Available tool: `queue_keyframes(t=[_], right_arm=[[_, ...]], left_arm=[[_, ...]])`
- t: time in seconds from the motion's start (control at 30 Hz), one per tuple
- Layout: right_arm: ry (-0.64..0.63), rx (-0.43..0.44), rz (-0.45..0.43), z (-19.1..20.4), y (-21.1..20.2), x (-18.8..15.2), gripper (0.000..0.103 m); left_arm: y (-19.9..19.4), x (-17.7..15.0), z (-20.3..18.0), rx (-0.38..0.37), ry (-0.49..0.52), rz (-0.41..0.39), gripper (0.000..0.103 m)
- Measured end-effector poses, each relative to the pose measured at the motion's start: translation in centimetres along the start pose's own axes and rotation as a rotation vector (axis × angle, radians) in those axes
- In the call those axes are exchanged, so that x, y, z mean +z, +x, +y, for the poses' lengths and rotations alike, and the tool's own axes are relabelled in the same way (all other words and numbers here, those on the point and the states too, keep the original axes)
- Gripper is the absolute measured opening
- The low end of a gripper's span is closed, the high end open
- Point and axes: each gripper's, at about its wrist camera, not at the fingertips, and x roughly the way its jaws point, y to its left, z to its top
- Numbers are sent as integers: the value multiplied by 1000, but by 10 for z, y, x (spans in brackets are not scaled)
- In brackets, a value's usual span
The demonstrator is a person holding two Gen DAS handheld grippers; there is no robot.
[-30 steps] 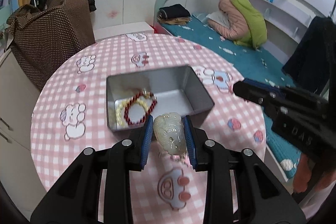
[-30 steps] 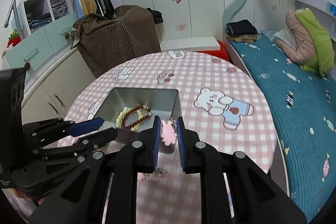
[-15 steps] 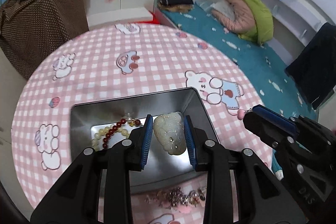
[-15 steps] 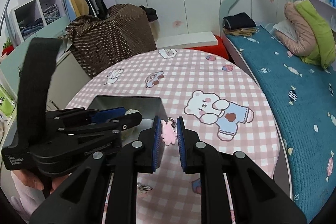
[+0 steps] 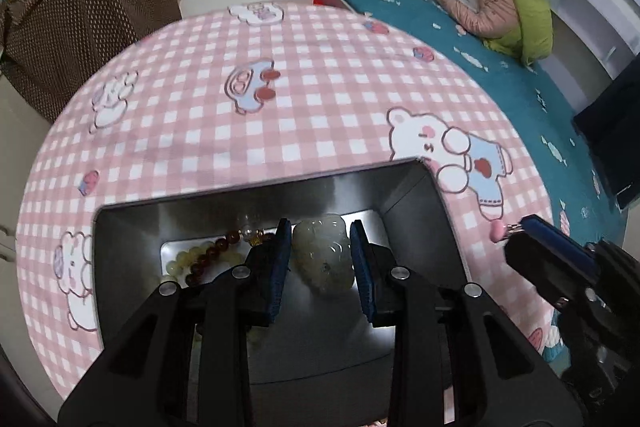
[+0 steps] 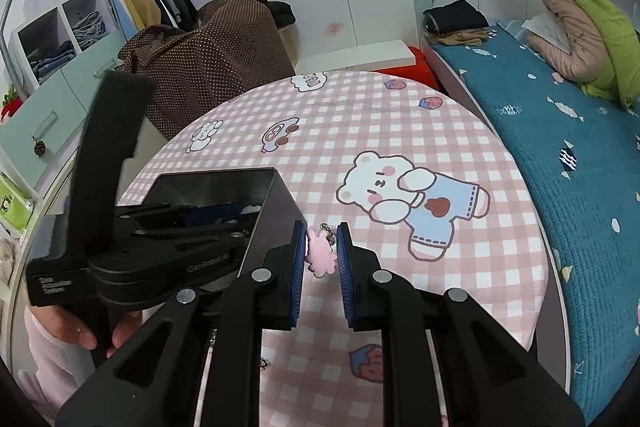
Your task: Organize jewelry
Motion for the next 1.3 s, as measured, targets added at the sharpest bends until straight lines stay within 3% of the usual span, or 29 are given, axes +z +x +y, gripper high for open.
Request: queue_keyframes(t=[0.3,0.77,1.03,1.3], right_arm=[[12,-15,4,-3,-4,-3,14],[-35,-32,-53,23,-28,1,15],[-91,-7,-59,51,-26,5,15],[-131,18,-13,78,-5,3,15]], left_arm=[[0,-3,0,15,-2,-4,31],[-44,-16,1,-12,2,-92,48],[-77,-28,24,-2,-31,-173,58],[-97,-41,55,46,-72,-221,59]])
